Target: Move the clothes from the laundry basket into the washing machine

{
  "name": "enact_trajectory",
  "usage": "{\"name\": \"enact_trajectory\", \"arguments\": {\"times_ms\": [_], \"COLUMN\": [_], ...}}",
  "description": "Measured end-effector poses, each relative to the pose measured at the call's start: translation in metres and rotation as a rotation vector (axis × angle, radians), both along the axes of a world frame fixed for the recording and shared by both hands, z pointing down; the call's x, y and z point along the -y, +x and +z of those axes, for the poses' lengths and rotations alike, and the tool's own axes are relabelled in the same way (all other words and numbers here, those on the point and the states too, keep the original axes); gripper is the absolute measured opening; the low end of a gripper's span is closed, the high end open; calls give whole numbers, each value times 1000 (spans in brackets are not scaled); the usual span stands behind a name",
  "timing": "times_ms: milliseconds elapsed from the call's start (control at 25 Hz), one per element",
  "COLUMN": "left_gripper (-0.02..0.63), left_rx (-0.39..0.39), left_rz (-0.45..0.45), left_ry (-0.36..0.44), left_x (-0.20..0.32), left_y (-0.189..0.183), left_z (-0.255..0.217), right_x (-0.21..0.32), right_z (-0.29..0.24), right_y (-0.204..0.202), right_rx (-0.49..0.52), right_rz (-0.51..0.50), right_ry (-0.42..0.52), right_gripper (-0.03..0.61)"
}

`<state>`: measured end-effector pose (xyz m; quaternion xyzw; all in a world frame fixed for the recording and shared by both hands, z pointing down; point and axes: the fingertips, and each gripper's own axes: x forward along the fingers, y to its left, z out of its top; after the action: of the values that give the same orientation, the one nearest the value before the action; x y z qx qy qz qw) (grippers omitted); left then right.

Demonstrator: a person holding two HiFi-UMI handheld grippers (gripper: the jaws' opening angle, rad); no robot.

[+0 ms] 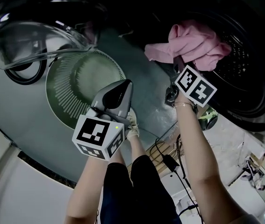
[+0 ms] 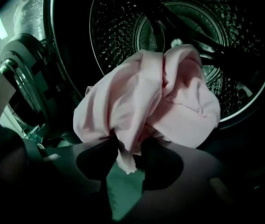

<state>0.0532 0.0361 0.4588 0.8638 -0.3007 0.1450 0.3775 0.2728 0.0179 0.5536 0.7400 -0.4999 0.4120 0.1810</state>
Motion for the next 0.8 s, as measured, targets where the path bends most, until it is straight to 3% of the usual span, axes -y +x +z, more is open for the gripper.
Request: {"name": "enact_trajectory", "arguments": {"times_ms": [120, 160, 560, 720, 800], "left_gripper": [2, 2, 2, 2, 2], "left_rx": [-19, -20, -22, -24, -26], "left_rz": [6, 11, 18, 8, 8], "left_ry": [4, 6, 37, 37, 29], "left_x": [-1, 0, 10, 5, 1], "left_y": [2, 2, 7, 5, 5], "left_z": [-3, -4, -21, -18, -13], "right_x": [20, 29, 88, 90, 84], "right_z": [-20, -28, -95, -86, -66], "right_y": [16, 22, 85, 95, 95], "right_rx": [-84, -113, -249, -191, -122], "right_rz": [-48, -60, 68, 121, 142], "right_ry": [54, 85, 299, 298, 235], "right_gripper": [91, 82, 75, 104, 197]}}
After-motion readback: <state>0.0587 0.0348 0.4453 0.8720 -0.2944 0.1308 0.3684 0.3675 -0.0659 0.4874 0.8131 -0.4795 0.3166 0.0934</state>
